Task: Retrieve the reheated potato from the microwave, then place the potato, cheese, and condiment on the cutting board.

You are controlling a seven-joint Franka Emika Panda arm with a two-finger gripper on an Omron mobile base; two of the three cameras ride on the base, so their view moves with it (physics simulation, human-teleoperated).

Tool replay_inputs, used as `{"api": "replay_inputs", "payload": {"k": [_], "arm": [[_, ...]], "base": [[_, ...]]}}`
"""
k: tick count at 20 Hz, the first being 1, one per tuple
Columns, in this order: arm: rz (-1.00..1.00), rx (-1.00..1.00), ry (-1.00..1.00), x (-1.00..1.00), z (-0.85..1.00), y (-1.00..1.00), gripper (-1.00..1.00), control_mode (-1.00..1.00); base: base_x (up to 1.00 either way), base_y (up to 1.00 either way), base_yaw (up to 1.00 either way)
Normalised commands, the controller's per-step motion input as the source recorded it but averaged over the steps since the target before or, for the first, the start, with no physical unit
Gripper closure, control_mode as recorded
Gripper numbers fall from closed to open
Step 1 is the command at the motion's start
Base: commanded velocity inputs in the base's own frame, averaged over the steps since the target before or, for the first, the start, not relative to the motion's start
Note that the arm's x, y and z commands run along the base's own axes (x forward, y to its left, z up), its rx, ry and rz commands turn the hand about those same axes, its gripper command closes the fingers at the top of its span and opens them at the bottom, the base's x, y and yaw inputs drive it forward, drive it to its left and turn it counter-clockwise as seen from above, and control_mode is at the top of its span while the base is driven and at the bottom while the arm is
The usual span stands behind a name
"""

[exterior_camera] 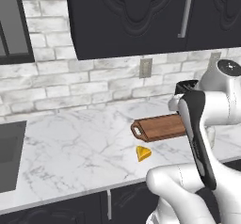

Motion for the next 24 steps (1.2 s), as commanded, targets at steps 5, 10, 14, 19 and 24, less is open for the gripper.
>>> {"api": "replay_inputs", "payload": {"k": [5, 10, 14, 19, 24], "arm": [[0.0, -0.01, 0.1, 0.85, -0.51, 0.0, 1.0, -1.0], [0.0, 0.0, 0.16, 0.7, -0.45, -0.02, 1.0, -1.0], [-0.01, 0.0, 0.15, 0.52, -0.48, -0.19, 1.0, -1.0], [-0.02, 0.0, 0.09, 0.43, -0.46, -0.44, 1.0, -1.0], [0.0, 0.0, 0.03, 0.5, -0.51, -0.28, 1.0, -1.0]], "base": [[0.0, 0.0, 0.0], [0.0, 0.0, 0.0], [0.0, 0.0, 0.0], [0.0, 0.0, 0.0], [0.0, 0.0, 0.0]]}}
